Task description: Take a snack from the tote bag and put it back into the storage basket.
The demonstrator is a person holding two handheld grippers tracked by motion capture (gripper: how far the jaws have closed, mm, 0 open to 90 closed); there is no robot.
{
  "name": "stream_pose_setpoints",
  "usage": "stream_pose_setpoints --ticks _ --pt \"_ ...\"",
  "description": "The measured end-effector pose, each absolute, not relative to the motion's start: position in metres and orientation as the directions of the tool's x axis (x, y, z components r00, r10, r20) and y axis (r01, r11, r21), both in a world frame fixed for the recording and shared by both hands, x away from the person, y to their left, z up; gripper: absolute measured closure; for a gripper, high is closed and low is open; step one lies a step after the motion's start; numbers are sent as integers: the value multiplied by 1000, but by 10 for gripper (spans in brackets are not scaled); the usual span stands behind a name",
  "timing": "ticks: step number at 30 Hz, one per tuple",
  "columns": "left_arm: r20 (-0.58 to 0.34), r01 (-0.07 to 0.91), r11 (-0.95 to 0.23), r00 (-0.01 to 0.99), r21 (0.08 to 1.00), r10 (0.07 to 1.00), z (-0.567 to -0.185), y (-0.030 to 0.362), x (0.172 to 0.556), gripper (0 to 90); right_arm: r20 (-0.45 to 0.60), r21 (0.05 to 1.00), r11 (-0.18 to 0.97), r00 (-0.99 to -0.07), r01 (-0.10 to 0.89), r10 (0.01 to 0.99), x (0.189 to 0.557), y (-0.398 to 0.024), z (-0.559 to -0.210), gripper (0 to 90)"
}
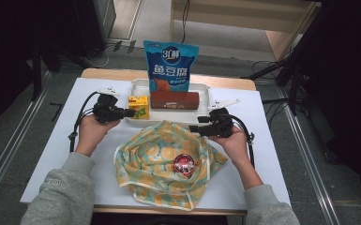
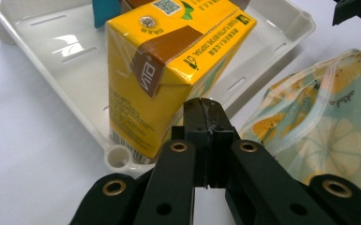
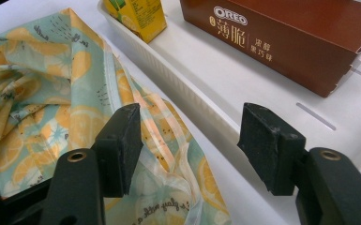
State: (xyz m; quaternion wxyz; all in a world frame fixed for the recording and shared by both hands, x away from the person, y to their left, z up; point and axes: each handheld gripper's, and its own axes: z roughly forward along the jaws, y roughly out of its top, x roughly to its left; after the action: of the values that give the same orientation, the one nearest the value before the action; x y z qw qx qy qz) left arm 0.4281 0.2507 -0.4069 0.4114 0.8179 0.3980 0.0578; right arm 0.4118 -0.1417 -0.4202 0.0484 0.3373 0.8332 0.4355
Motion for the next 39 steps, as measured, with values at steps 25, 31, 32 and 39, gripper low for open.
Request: stream_pose_setpoints --ticks 25,31,32,39 --pt "-301 639 -357 689 681 659 -405 259 422 654 206 763 391 -768 514 607 410 -143 -417 406" --pt "-324 642 -354 697 680 640 -403 259 419 530 208 767 385 -767 513 607 409 -144 -415 419" --pt "-324 640 -356 699 680 637 -402 260 419 520 207 767 386 -767 512 607 409 -144 -415 424" --pt "-316 620 -364 719 695 619 -399 259 415 492 217 777 371 -769 509 601 408 -146 -411 439"
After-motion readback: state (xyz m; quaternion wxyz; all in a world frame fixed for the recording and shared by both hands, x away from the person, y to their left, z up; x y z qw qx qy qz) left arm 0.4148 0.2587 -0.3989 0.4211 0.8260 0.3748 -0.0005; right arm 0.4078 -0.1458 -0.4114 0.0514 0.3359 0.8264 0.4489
